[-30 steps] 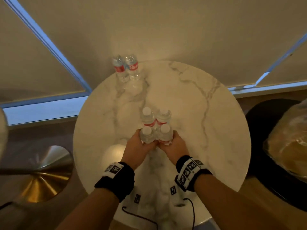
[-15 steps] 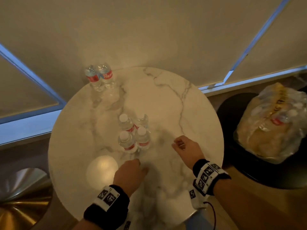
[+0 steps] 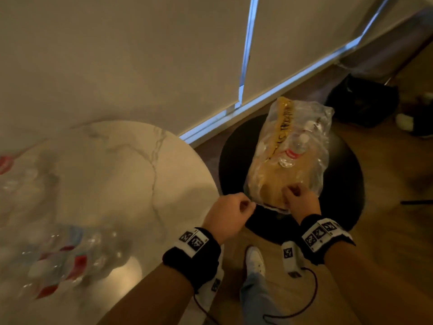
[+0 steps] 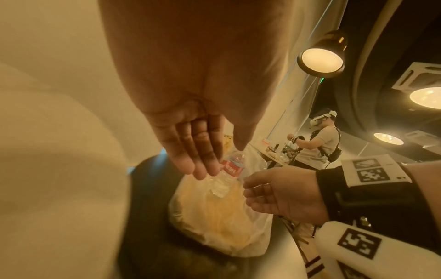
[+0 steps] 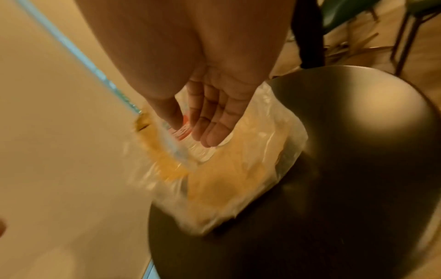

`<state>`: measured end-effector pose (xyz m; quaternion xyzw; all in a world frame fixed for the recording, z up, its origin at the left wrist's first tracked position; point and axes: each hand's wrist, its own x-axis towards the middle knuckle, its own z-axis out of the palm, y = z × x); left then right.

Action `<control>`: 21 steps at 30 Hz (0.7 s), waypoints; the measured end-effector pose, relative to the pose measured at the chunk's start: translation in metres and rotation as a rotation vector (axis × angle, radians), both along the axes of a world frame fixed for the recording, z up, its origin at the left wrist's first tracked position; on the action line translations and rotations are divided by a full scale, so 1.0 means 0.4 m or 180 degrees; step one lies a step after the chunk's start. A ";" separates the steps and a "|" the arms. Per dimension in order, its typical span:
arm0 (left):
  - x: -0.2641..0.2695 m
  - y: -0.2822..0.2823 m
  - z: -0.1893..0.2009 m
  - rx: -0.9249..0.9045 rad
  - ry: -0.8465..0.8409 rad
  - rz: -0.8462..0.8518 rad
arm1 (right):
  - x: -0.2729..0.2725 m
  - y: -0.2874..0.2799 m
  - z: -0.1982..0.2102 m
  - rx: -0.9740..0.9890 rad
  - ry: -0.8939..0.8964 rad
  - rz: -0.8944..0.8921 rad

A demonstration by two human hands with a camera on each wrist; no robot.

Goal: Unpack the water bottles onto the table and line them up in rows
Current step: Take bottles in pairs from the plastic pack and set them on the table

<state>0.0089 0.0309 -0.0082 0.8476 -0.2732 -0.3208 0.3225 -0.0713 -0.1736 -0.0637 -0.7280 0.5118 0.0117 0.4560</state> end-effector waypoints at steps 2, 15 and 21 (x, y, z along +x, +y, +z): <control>0.024 -0.138 -0.012 -0.0155 0.0442 0.0002 | 0.029 -0.090 -0.014 0.0115 -0.0016 -0.0130; 0.214 -0.545 -0.238 -0.0441 0.0654 0.0647 | 0.254 -0.314 -0.059 0.0459 -0.0564 0.0184; 0.217 -0.534 -0.209 -0.0385 0.0603 0.0449 | 0.195 -0.302 -0.038 0.0201 -0.0401 0.0353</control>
